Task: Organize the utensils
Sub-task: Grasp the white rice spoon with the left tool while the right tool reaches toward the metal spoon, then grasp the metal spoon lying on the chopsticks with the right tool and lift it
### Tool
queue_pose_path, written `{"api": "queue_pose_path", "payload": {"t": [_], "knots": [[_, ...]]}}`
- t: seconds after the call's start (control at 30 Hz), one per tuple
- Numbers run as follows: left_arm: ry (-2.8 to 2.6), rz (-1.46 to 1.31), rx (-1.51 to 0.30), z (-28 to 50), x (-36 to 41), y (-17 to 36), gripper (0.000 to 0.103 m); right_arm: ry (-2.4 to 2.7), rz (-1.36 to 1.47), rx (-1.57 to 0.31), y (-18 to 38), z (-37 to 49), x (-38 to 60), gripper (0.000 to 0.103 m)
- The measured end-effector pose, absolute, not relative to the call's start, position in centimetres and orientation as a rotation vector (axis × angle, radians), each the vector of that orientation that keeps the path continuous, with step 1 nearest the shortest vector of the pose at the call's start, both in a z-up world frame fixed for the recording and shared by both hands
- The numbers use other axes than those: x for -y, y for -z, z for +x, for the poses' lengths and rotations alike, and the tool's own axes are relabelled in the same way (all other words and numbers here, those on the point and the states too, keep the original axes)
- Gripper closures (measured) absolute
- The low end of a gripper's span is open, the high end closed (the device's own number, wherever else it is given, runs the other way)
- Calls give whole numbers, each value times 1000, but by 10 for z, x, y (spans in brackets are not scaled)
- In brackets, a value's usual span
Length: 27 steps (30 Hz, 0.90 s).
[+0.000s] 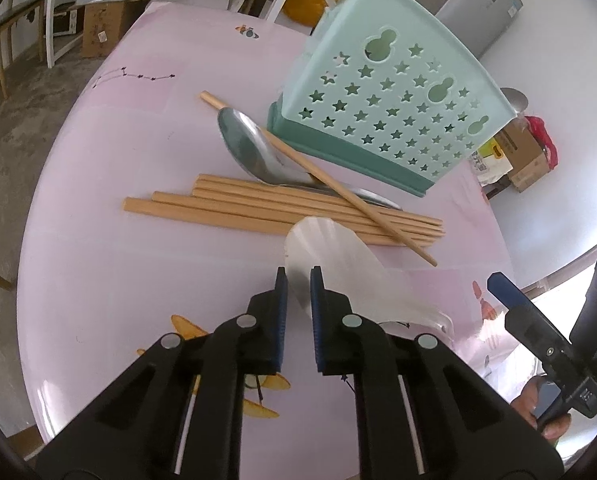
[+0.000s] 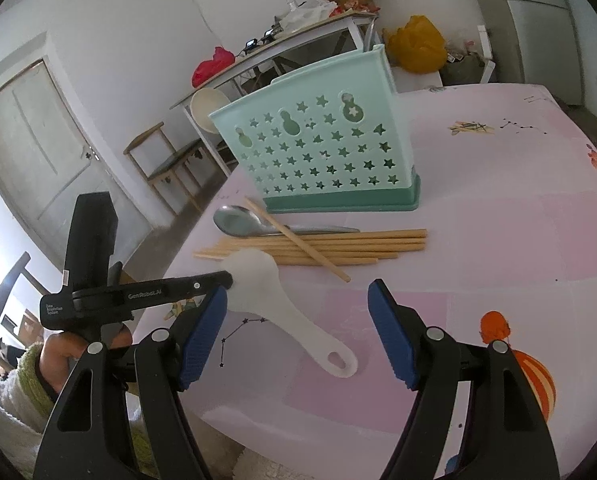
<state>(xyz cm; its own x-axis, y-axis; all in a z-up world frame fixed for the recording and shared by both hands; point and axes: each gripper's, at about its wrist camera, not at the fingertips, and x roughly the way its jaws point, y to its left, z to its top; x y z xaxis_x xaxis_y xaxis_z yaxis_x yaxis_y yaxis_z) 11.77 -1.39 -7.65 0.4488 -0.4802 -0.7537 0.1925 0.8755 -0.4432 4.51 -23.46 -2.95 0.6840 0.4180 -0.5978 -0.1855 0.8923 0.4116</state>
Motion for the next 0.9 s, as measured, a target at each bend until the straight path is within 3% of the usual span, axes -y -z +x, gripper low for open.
{"api": "queue_pose_path", "payload": {"t": [0.47,0.9], "knots": [[341,-276,-996,99,-24,74,94,-439,273,-693,1,72,213,32],[350,-284,-943,87,-38,77,93,-608,-3,-814,2,151,105,61]]}}
